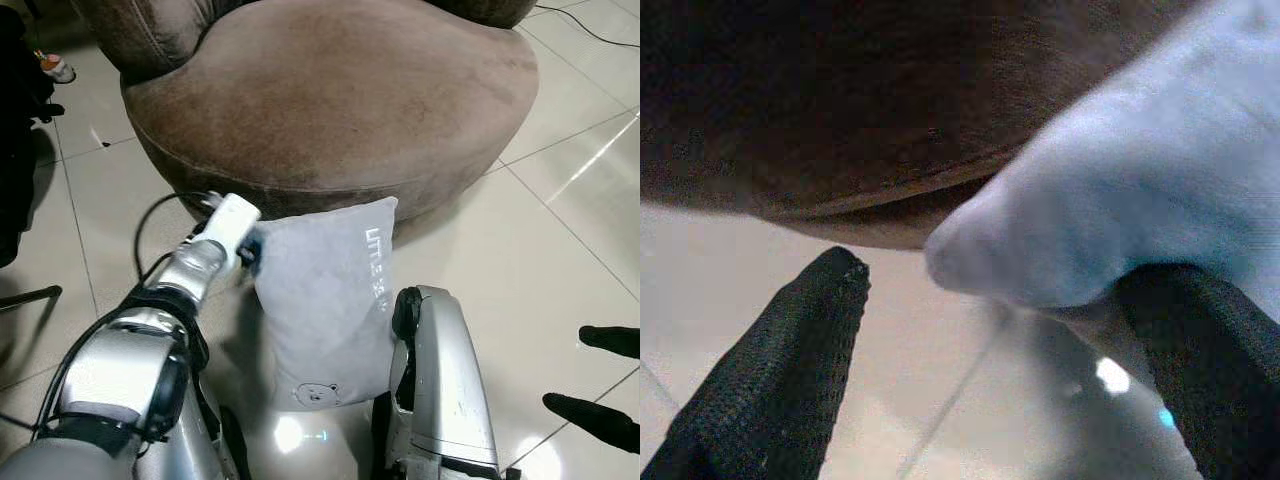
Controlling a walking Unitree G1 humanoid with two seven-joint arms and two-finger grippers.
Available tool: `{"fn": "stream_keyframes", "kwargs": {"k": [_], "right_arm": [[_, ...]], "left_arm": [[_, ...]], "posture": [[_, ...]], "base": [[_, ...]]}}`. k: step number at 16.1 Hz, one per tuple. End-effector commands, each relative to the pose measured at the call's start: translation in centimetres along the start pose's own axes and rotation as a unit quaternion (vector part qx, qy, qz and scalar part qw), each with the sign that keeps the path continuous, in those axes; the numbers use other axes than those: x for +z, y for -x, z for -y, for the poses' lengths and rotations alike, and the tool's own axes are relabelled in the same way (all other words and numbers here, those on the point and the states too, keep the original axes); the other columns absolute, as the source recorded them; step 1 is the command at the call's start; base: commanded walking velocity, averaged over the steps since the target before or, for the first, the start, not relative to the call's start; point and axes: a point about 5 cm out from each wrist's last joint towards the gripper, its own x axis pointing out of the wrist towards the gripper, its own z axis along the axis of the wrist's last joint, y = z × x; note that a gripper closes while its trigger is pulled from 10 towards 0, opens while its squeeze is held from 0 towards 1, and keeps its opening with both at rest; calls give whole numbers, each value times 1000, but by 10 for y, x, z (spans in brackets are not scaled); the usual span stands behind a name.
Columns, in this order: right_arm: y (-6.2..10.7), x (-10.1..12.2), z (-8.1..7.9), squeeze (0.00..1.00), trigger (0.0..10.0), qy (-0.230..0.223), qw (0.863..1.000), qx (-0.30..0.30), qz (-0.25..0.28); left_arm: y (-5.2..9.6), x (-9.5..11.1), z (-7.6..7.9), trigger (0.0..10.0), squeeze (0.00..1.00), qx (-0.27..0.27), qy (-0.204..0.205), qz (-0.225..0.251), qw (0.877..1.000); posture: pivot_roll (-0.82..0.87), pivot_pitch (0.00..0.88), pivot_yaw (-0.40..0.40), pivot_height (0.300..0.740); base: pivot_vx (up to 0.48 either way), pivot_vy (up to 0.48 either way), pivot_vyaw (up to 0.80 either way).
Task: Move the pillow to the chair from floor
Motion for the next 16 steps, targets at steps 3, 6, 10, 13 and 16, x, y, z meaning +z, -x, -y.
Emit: {"fn": "stream_keyframes", "kwargs": {"k": [3,6,10,13,16], "right_arm": [[1,2,0,0,10000,5,1000,6,-2],[-1,3,-2,0,10000,6,1000,9,1],[3,1,-7,0,10000,0,1000,7,0],[5,1,-9,0,10000,-3,1000,5,-3],[8,0,-12,0,10000,-6,1000,3,-5]], "left_arm": [[-1,10,3,10000,0,-14,-7,4,1000],[-4,14,18,10000,0,-35,-96,-4,995],[-6,17,33,10000,27,-41,-190,-5,981],[-6,14,37,10000,16,-45,-208,-10,977],[-7,6,49,10000,0,-68,-189,-23,979]], "posture": [[-618,216,-31,386],[-618,216,-31,386],[-642,231,-14,386],[-659,237,-10,386],[-667,239,-12,386]], "base": [[0,0,0],[0,0,0],[0,0,0],[0,0,0],[0,0,0]]}}
